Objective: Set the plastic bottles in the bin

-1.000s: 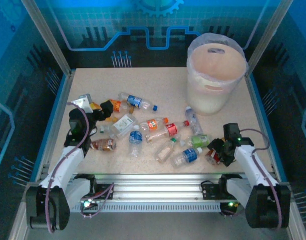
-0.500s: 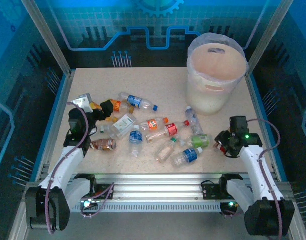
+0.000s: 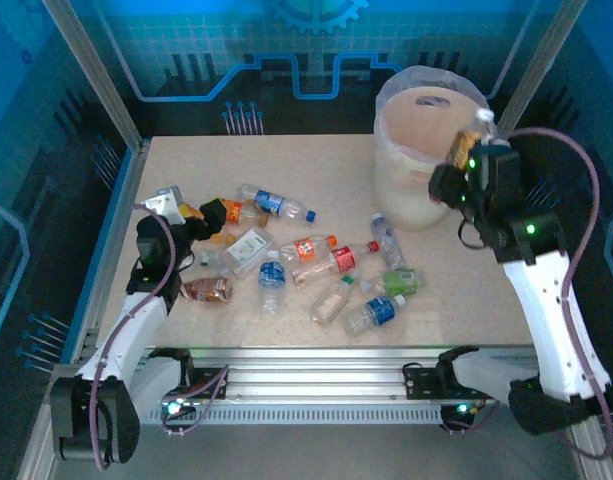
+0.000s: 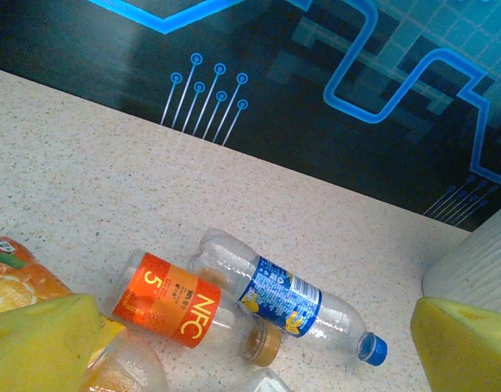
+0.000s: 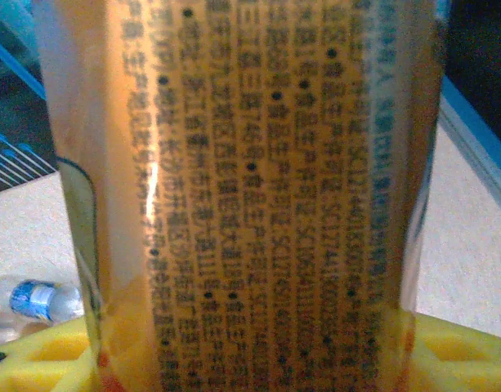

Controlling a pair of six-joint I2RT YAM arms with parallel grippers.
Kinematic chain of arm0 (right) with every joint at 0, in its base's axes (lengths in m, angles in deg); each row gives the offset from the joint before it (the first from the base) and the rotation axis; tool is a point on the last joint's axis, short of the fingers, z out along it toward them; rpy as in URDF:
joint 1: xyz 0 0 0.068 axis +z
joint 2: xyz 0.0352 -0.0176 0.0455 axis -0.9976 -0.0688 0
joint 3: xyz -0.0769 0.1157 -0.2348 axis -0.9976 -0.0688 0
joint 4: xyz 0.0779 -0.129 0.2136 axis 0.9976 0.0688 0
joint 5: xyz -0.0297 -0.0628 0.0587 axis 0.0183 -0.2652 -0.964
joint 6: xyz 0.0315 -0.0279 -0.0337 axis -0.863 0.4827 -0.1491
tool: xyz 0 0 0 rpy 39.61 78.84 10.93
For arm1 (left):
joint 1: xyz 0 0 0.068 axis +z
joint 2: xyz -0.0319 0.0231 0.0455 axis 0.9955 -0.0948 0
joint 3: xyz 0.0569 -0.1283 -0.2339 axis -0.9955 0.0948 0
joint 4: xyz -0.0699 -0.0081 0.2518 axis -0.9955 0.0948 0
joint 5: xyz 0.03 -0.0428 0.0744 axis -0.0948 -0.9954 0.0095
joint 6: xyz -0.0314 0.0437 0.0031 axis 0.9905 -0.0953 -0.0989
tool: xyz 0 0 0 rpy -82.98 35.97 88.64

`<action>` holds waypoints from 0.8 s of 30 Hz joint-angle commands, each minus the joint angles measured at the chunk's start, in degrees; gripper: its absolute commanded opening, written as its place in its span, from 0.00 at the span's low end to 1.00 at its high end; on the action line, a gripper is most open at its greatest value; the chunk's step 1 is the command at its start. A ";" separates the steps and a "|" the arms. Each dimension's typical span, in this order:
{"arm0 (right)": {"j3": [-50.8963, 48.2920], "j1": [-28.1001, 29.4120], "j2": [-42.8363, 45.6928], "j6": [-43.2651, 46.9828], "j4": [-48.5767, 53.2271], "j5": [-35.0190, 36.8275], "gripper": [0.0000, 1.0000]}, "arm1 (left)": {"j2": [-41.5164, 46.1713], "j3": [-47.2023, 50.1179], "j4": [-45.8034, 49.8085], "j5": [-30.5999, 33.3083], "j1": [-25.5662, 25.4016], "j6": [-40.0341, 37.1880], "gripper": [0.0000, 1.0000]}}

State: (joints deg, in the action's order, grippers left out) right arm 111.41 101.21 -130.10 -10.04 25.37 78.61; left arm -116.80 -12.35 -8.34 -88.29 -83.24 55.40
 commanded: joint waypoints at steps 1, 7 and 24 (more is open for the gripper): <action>10.34 1.06 -7.85 7.99 -1.91 0.60 0.37 | 0.97 -2.10 0.49 -0.90 -0.27 1.90 0.99; 29.12 0.61 -25.39 15.36 -2.32 0.42 0.39 | 0.64 -2.69 0.89 -3.07 -0.35 3.22 0.99; 53.01 -6.91 -52.96 17.72 10.93 -5.44 0.39 | -1.42 -4.72 4.48 -5.22 -0.80 3.27 0.99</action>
State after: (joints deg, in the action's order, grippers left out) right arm 166.67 94.48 -184.96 5.98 35.41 74.17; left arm -118.07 -15.23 -4.80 -91.97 -83.67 58.24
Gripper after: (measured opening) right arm 0.632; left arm 0.989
